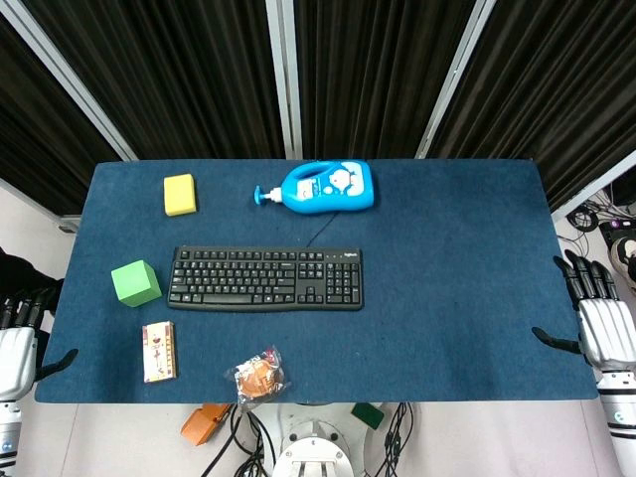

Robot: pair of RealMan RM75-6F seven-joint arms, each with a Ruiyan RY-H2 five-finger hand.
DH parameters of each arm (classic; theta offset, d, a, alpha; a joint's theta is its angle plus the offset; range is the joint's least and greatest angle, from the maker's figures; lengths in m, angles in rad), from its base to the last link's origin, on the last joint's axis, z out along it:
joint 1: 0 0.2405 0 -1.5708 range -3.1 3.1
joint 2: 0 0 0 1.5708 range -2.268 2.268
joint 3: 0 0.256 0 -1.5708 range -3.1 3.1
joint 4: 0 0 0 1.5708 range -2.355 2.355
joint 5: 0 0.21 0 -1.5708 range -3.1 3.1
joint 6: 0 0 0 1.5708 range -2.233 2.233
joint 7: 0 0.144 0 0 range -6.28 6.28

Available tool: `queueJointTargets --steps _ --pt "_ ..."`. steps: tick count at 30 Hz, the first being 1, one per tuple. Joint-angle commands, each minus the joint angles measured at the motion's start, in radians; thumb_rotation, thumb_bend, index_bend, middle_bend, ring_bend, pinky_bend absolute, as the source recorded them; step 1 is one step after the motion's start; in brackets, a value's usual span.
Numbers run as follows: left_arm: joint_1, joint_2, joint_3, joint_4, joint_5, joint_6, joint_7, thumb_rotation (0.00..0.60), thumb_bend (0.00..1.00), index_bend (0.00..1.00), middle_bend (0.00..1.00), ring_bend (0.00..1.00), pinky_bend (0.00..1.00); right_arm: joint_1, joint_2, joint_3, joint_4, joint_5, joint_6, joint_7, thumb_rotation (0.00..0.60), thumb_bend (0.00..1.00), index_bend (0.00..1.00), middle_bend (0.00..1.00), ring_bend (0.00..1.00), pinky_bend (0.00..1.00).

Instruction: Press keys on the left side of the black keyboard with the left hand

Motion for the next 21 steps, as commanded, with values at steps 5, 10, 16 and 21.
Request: queueJointTargets --steps 5,10,16,21 --pt "-0.012 0.006 -0.004 -0.008 0.019 -0.024 0.014 0.6 0.14 0.11 0.12 0.09 0.03 0.009 -0.002 -0.001 0.002 -0.005 -0.011 -0.002 0.6 0.15 0.0 0.0 0.0 0.0" --pt "-0.047 0.015 -0.016 -0.026 0.055 -0.055 0.042 0.6 0.14 0.11 0.12 0.09 0.03 0.004 0.0 0.002 0.009 -0.001 -0.002 0.009 0.6 0.15 0.0 0.0 0.0 0.0" --pt "-0.172 0.027 -0.073 -0.06 0.099 -0.178 0.066 0.6 0.15 0.11 0.17 0.15 0.08 0.01 0.0 0.003 0.005 -0.008 -0.003 0.008 0.6 0.15 0.0 0.0 0.0 0.0" --pt "-0.318 0.02 -0.143 -0.079 0.06 -0.35 0.104 0.6 0.19 0.11 0.45 0.46 0.53 0.011 0.003 0.003 -0.008 -0.008 -0.005 -0.004 0.6 0.15 0.0 0.0 0.0 0.0"
